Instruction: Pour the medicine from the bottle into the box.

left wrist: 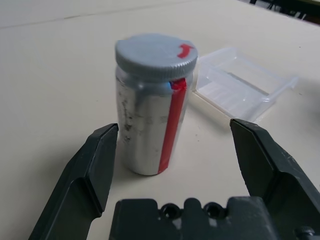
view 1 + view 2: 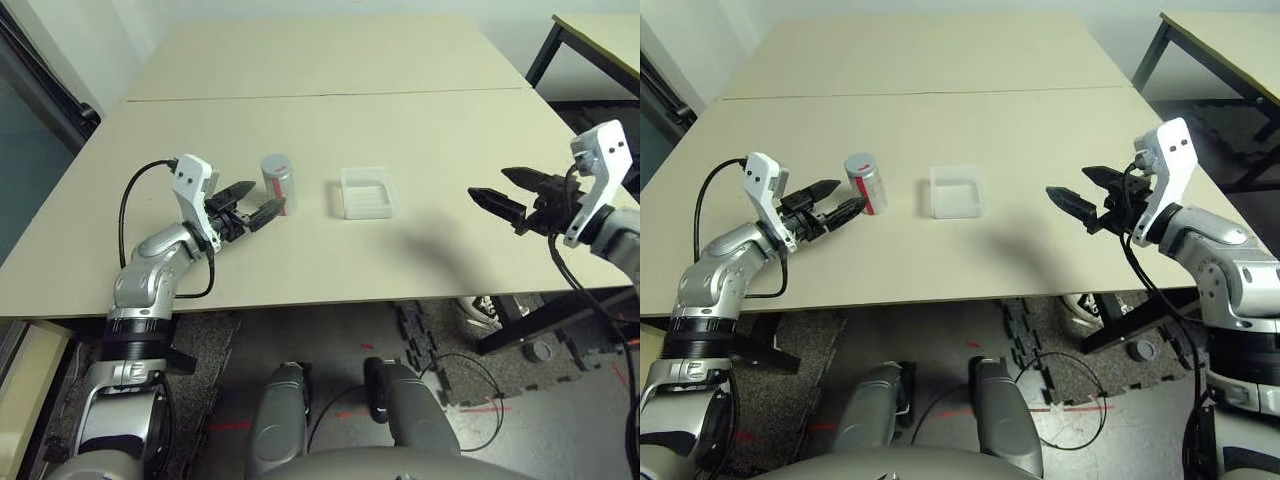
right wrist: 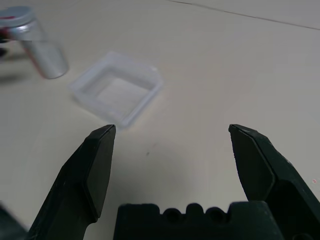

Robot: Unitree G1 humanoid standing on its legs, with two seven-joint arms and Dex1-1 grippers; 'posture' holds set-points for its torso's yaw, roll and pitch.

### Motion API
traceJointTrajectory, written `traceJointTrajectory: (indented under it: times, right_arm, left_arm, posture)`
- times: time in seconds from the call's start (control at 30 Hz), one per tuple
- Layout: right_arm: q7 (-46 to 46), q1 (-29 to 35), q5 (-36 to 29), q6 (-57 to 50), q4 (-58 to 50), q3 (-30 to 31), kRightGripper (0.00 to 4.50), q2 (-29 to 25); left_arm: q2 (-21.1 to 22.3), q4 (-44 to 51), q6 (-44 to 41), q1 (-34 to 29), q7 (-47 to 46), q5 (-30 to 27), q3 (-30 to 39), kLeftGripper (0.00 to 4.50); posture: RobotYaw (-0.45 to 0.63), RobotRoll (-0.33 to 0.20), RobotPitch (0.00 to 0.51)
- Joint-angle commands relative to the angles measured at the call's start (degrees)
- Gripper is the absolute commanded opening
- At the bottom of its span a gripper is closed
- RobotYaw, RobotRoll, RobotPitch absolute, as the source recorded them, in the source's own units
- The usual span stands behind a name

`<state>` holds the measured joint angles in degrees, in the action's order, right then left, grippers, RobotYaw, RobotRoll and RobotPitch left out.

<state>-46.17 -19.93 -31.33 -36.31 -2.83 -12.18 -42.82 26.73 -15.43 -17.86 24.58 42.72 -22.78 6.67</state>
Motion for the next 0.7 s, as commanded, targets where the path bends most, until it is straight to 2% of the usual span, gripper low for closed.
traceJointTrajectory:
  times: [0.03, 0.23, 0.47, 0.7]
  right_arm:
    - [-2.9, -1.4, 1.3, 0.2, 3.2, 3.3, 4.50, 0.1]
    - [-5.2, -2.6, 2.3, 0.7, 5.4, 3.6, 4.50, -0.4]
    - [-6.7, -5.9, 5.5, 4.4, 12.7, 4.4, 4.50, -0.6]
    - [-8.0, -12.5, 8.3, 7.2, 19.8, 6.9, 4.50, 2.5]
  left_arm:
    - [-1.3, -6.9, 4.2, 3.3, -0.6, 2.9, -0.7, 4.48]
    - [-2.2, -13.5, 7.6, 6.8, -0.3, 4.4, -0.5, 4.48]
    - [-3.3, -18.0, 10.2, 9.7, -0.1, 5.6, -0.8, 4.48]
    - [-3.7, -21.0, 12.7, 11.4, -1.8, 6.6, 0.1, 4.48]
  posture:
    - [-0.04, 0.000, 0.159]
    - [-0.08, 0.000, 0.173]
    - [-0.10, 0.000, 0.156]
    - [-0.07, 0.000, 0.141]
